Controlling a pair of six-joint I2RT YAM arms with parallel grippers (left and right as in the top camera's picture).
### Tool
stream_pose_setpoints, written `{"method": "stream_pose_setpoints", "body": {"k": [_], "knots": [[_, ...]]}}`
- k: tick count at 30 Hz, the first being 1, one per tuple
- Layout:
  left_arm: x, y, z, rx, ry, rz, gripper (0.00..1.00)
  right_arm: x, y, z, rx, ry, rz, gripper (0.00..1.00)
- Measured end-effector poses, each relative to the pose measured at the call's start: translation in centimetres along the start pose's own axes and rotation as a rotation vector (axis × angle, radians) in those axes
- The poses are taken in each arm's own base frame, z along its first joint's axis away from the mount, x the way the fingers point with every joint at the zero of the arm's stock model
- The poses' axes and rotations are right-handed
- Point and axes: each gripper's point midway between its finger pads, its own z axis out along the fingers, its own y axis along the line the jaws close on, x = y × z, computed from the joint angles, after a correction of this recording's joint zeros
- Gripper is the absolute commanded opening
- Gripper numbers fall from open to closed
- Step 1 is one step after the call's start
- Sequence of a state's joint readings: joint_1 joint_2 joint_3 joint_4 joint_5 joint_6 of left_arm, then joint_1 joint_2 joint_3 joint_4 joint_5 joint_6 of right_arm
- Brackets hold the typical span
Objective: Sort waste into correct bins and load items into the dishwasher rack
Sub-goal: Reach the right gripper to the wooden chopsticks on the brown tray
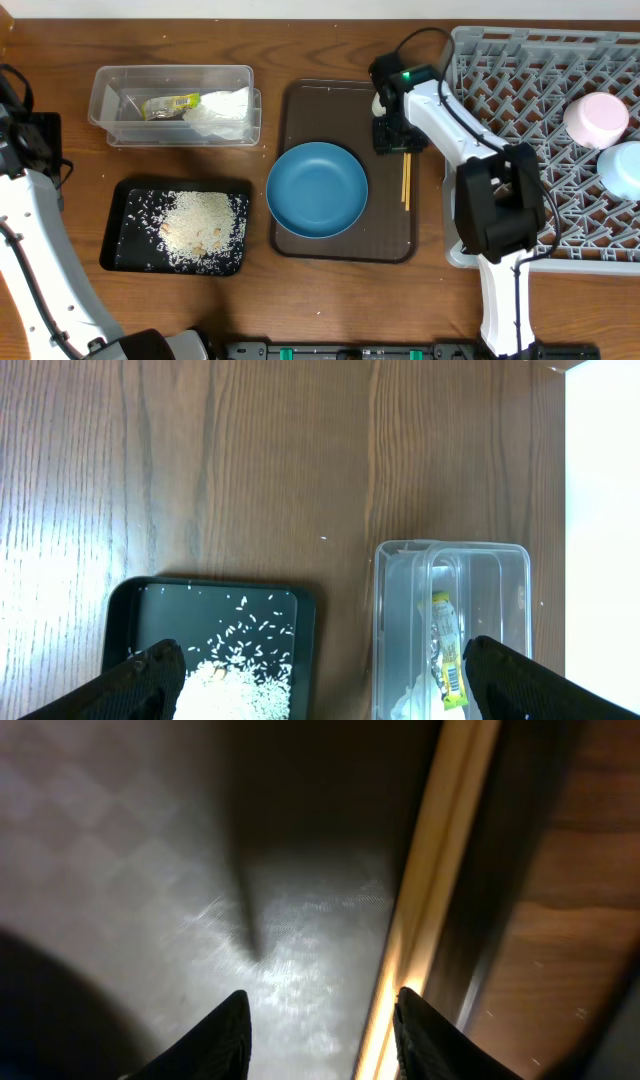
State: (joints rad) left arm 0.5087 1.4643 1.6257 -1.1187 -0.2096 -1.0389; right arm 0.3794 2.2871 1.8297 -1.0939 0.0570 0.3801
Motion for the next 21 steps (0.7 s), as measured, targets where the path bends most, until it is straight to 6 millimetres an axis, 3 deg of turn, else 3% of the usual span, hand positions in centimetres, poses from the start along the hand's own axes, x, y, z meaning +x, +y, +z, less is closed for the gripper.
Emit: {"method": "stream_pose_setpoints", "body": {"k": [16,21], "knots": [[0.00,0.00,0.00,0.000,0.000,0.000,0.92,-0.06,-0.16,0.68,0.012,-0.002,0.015,0.43],[0.00,0.00,0.00,0.000,0.000,0.000,0.92,0.16,0.15,1.27,-0.009,-0.007,0.022,0.31]]}}
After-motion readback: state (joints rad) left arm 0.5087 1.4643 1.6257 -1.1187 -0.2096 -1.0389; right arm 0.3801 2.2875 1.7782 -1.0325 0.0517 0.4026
